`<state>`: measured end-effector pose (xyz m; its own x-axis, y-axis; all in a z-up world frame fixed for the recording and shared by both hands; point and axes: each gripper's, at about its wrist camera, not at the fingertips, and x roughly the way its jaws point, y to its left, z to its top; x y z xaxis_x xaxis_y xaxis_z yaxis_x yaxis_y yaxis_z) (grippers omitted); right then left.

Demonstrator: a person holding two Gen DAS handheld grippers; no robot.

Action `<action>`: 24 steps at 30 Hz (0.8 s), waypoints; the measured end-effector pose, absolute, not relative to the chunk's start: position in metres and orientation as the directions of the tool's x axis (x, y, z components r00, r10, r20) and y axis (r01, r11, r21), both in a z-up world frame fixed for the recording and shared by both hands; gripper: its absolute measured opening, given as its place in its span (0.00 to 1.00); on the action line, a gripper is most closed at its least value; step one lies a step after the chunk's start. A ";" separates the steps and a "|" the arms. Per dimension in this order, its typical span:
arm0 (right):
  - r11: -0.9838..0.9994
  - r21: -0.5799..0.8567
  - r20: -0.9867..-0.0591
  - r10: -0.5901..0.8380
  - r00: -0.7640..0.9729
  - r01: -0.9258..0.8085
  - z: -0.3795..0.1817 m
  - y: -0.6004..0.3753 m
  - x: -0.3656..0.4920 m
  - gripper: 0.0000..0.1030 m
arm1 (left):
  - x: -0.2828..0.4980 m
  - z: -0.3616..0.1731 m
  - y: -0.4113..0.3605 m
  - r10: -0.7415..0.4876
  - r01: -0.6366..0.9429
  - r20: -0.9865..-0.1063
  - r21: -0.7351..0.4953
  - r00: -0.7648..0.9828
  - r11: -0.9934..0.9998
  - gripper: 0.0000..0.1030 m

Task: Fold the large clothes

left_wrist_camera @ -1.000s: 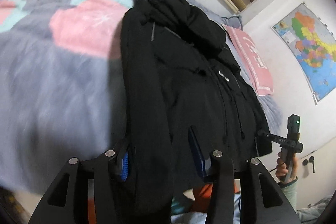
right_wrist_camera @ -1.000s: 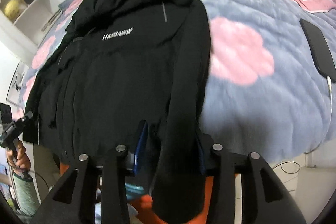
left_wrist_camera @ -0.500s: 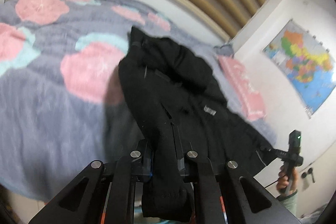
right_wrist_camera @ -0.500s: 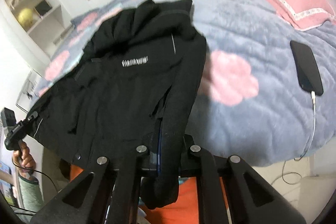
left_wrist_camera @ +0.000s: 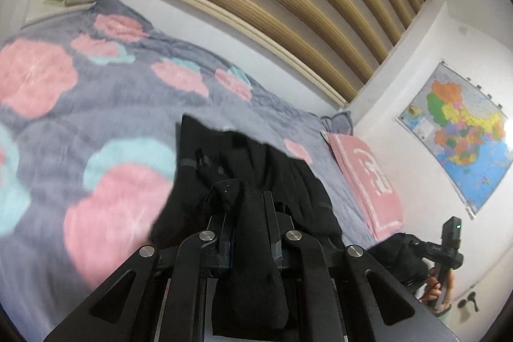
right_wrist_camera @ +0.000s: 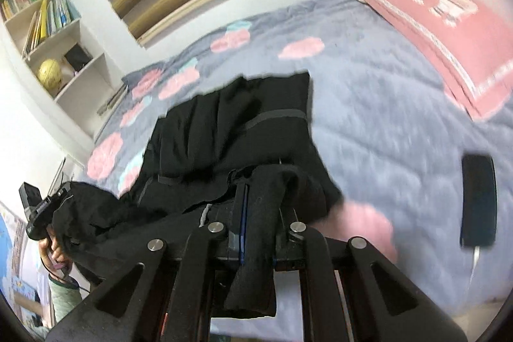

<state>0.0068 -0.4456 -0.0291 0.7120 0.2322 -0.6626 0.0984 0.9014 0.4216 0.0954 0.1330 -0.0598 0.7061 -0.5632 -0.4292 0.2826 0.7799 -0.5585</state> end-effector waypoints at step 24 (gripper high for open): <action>0.918 0.254 -0.854 0.065 0.516 0.306 -0.182 -0.461 0.231 0.15 | 0.327 -0.199 0.056 -0.354 0.046 -0.703 -0.417 0.616 0.908 0.18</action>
